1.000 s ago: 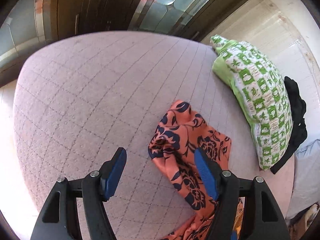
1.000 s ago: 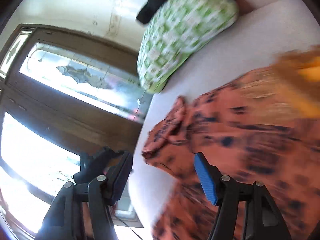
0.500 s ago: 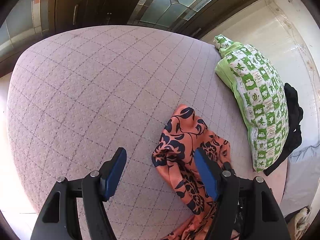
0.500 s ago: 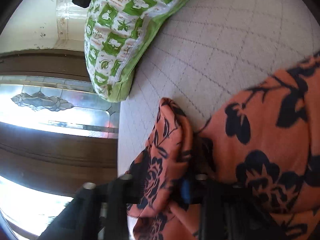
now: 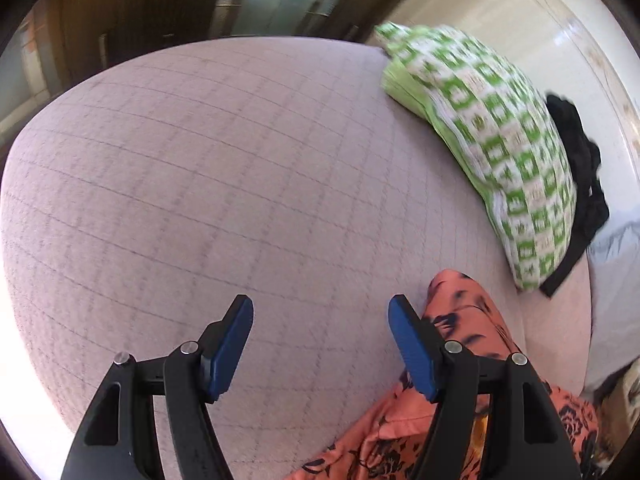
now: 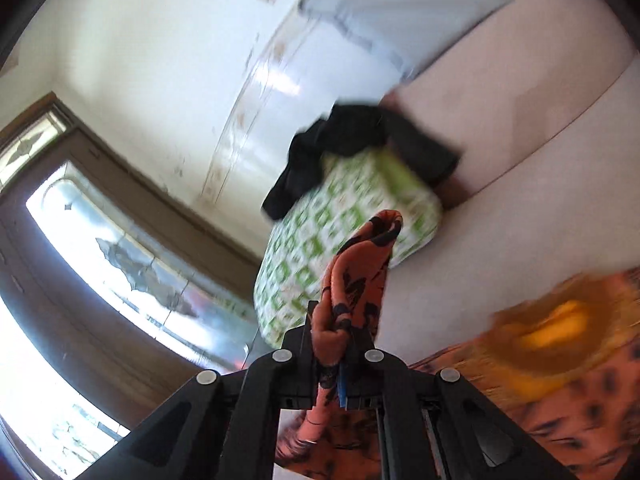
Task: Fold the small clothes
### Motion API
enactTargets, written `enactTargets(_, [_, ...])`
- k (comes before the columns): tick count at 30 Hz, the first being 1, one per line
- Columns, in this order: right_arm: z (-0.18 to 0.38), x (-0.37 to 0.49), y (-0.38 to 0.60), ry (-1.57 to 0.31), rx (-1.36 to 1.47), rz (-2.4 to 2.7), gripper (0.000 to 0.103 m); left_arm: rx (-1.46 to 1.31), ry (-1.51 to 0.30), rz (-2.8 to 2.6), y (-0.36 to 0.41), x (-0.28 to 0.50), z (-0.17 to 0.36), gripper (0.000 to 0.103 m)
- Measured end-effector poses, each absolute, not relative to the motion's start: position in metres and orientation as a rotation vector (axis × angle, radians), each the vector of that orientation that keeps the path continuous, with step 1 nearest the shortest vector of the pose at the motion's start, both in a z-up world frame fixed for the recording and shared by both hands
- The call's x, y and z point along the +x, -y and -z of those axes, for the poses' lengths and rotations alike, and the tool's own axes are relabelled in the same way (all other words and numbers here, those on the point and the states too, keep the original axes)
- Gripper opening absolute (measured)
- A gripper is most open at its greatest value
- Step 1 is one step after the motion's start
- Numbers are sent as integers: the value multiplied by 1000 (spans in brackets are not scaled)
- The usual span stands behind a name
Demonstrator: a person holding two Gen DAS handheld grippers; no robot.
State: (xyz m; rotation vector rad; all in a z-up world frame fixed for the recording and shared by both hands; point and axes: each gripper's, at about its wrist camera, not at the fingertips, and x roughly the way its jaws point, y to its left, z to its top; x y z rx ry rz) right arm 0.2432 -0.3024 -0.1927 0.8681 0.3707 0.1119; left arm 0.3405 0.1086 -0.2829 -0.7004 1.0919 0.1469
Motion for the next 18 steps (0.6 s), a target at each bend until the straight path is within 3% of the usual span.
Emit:
enactTargets(8, [247, 118, 415, -445, 926, 157, 7, -495, -1104, 65, 3, 337, 274, 71])
enactTargets(18, [351, 75, 495, -732, 1165, 331, 12, -9, -1201, 118, 130, 329, 316, 71])
